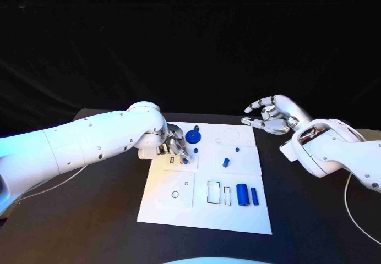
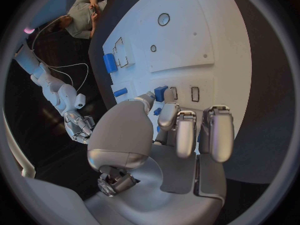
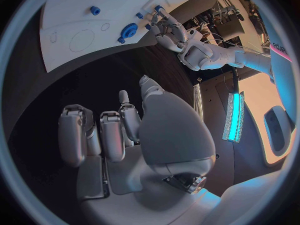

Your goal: Assemble the parts on the task board

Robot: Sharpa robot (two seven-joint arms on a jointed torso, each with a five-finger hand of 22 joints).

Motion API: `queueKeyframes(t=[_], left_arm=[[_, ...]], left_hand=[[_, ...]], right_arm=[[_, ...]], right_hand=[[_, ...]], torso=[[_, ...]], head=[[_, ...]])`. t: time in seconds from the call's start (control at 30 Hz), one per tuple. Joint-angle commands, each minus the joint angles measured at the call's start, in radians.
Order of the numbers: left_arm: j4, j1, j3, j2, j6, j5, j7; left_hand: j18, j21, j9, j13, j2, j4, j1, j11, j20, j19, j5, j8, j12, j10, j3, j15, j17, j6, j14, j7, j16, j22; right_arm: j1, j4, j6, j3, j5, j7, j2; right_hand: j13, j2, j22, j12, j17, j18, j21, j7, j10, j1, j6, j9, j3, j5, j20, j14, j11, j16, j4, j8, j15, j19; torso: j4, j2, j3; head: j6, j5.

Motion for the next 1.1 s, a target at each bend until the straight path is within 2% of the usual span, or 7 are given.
queueKeyframes(t=[0.03, 0.27, 0.4, 0.47, 0.67, 0.83, 1.1], left_arm=[[-0.003, 0.000, 0.000, 0.004, 0.023, 0.007, -0.001], [-0.010, -0.001, -0.003, 0.007, 0.029, 0.015, -0.001], [-0.010, -0.001, -0.003, 0.006, 0.021, 0.031, 0.001], [-0.009, -0.001, -0.004, 0.004, 0.013, 0.043, 0.002], [-0.003, -0.001, -0.004, -0.003, -0.017, 0.095, 0.008], [0.010, -0.002, -0.004, -0.018, -0.046, 0.137, 0.013], [0.056, -0.001, 0.001, -0.055, -0.113, 0.156, 0.017]], left_hand=[[-0.013, 0.005, 0.002, -0.002, -0.010, 0.000, 0.005, 0.001, -0.004, 0.020, 0.001, -0.006, -0.006, -0.006, 0.015, -0.001, 0.263, 0.001, 0.106, 0.000, 0.004, 0.062], [-0.013, 0.006, 0.012, -0.002, -0.037, -0.002, -0.001, 0.001, -0.004, 0.021, 0.002, -0.016, -0.008, -0.006, 0.111, -0.002, 0.263, 0.004, 0.106, 0.000, 0.004, 0.064], [-0.013, 0.005, 0.029, -0.003, -0.061, -0.031, 0.007, -0.003, -0.006, 0.021, 0.002, -0.019, -0.012, -0.007, 0.249, -0.005, 0.263, 0.006, 0.106, -0.002, 0.004, 0.066], [-0.013, 0.005, 0.040, -0.004, -0.061, -0.074, 0.023, -0.006, -0.008, 0.021, 0.002, -0.016, -0.015, -0.006, 0.332, -0.008, 0.263, 0.003, 0.106, -0.005, 0.004, 0.066], [-0.013, 0.004, 0.090, -0.005, -0.077, -0.191, -0.029, -0.006, -0.007, 0.021, 0.016, 0.014, -0.021, 0.001, 0.526, -0.007, 0.263, -0.010, 0.106, -0.003, 0.004, 0.066], [-0.013, 0.004, 0.104, -0.004, -0.076, -0.222, -0.042, -0.005, -0.005, 0.021, 0.025, 0.024, -0.021, 0.004, 0.563, -0.007, 0.263, -0.012, 0.106, -0.003, 0.004, 0.067], [-0.013, 0.004, 0.116, -0.009, -0.081, -0.237, -0.058, -0.006, -0.005, 0.021, 0.033, 0.035, -0.024, 0.004, 0.580, -0.007, 0.263, -0.008, 0.106, -0.004, 0.004, 0.067]], right_arm=[[-0.001, 0.001, 0.007, 0.000, -0.002, 0.008, 0.000], [-0.001, 0.001, 0.008, 0.000, -0.002, 0.008, 0.000], [-0.001, 0.001, 0.009, 0.000, -0.002, 0.008, -0.001], [-0.001, 0.001, 0.009, 0.000, -0.002, 0.008, -0.001], [-0.001, 0.001, 0.009, 0.000, -0.002, 0.008, -0.001], [-0.001, 0.000, 0.010, -0.001, -0.002, 0.008, -0.002], [-0.001, -0.001, 0.010, -0.001, -0.002, 0.008, -0.004]], right_hand=[[0.046, -0.009, 0.135, -0.005, 0.035, 0.020, -0.003, 0.001, -0.005, 0.000, -0.008, 0.001, 0.006, 0.007, -0.005, 0.053, 0.000, -0.004, 0.001, 0.006, -0.007, -0.005], [0.046, -0.009, 0.135, -0.005, 0.035, 0.020, -0.003, 0.001, -0.005, 0.000, -0.008, 0.001, 0.006, 0.007, -0.005, 0.053, 0.000, -0.004, 0.001, 0.006, -0.007, -0.005], [0.045, -0.009, 0.134, -0.006, 0.034, 0.021, -0.005, 0.001, -0.005, -0.001, -0.007, 0.001, 0.006, 0.008, -0.005, 0.053, -0.001, -0.004, 0.002, 0.007, -0.007, -0.006], [0.045, -0.009, 0.134, -0.006, 0.034, 0.021, -0.005, 0.001, -0.005, -0.001, -0.007, 0.001, 0.006, 0.008, -0.005, 0.053, -0.001, -0.004, 0.002, 0.007, -0.007, -0.006], [0.045, -0.010, 0.132, -0.006, 0.033, 0.021, -0.008, 0.001, -0.005, -0.001, -0.007, 0.001, 0.006, 0.008, -0.005, 0.053, -0.001, -0.005, 0.002, 0.007, -0.007, -0.008], [0.045, -0.010, 0.132, -0.006, 0.033, 0.021, -0.008, 0.001, -0.005, -0.001, -0.007, 0.001, 0.006, 0.008, -0.005, 0.053, -0.001, -0.005, 0.002, 0.007, -0.007, -0.008], [0.045, -0.010, 0.132, -0.006, 0.033, 0.021, -0.008, 0.001, -0.005, -0.002, -0.007, 0.002, 0.006, 0.009, -0.005, 0.053, -0.001, -0.005, 0.002, 0.008, -0.007, -0.008]], torso=[[0.0001, 0.000, 0.0002], [-0.0009, 0.000, -0.0002], [-0.0002, 0.000, 0.0000], [0.0001, 0.000, -0.0001], [0.0014, 0.000, 0.0002], [0.0010, 0.000, 0.0004], [0.0030, -0.001, 0.0009]], head=[[0.000, 0.000], [-0.002, -0.001], [-0.002, -0.002], [-0.002, -0.003], [-0.003, -0.004], [-0.003, -0.005], [-0.002, -0.007]])
